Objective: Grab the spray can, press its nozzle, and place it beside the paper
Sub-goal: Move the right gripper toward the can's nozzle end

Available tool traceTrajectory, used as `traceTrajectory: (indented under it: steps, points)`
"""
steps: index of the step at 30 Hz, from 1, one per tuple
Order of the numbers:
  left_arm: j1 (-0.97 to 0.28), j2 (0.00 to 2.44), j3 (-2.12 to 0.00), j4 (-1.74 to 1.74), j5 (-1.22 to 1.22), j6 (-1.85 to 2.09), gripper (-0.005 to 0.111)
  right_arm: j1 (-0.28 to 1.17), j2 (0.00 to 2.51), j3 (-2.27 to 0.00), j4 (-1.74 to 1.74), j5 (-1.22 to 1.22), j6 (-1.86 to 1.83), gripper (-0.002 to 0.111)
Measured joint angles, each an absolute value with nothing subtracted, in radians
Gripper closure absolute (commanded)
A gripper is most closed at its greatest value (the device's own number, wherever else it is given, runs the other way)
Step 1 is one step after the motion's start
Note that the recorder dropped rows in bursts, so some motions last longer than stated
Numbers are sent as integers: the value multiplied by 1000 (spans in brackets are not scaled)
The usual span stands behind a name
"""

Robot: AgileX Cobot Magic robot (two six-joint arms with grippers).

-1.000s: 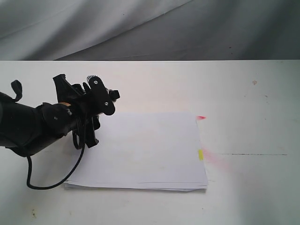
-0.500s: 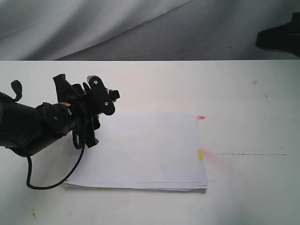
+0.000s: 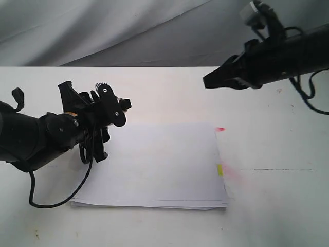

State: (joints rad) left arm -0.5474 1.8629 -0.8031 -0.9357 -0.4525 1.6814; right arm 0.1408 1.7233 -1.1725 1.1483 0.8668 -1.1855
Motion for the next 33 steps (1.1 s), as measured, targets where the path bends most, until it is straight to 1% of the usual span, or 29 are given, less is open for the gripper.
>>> traceTrajectory:
  steps: [4, 9, 18, 24, 33]
  points:
    - [-547, 1863, -803, -929, -452, 1727, 107, 203, 1822, -1222, 1113, 858, -1191, 108]
    - [-547, 1863, -803, -925, -445, 1777, 107, 263, 1891, -1228, 1098, 822, -1234, 108]
    - [-547, 1863, -803, -918, -409, 1786, 107, 348, 1917, -1228, 1111, 758, -1265, 108]
    - [-547, 1863, -803, -918, -391, 1786, 107, 382, 1918, -1241, 1162, 674, -1292, 108]
    - [-547, 1863, -803, -932, -391, 1786, 107, 389, 1992, -1453, 1115, 820, -1185, 108]
